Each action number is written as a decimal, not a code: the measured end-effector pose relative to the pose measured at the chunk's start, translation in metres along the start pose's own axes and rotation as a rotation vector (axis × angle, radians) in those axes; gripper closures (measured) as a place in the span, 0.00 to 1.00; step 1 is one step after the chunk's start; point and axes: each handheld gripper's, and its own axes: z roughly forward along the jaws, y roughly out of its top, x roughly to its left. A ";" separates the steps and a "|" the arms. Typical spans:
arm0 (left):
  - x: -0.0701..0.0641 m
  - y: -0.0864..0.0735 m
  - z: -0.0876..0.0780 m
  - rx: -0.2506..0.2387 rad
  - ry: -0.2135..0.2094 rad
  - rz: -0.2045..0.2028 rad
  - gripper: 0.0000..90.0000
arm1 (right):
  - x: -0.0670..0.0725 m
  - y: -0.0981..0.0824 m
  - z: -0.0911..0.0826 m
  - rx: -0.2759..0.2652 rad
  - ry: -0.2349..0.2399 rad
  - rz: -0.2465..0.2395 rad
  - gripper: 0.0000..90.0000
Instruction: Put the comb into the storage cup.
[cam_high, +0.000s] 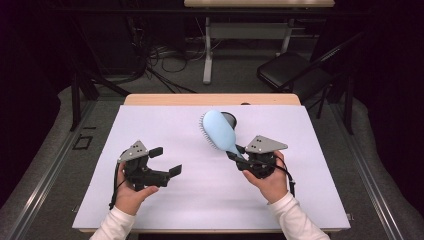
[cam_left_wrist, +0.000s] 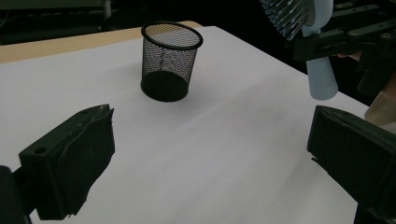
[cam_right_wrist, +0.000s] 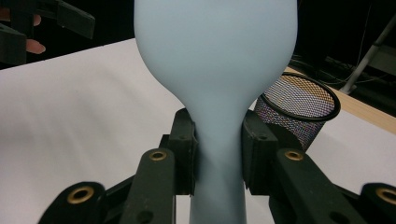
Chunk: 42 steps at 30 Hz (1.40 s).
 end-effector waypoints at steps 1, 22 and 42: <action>-0.001 0.001 0.000 0.000 -0.005 -0.003 0.01 | 0.000 0.000 0.000 0.000 0.001 0.001 0.77; -0.006 0.028 0.007 0.006 -0.071 -0.056 0.01 | 0.000 -0.001 -0.001 -0.012 -0.008 0.007 0.77; -0.010 0.049 0.022 0.021 -0.124 -0.105 0.01 | 0.002 -0.003 0.001 -0.023 -0.015 0.009 0.77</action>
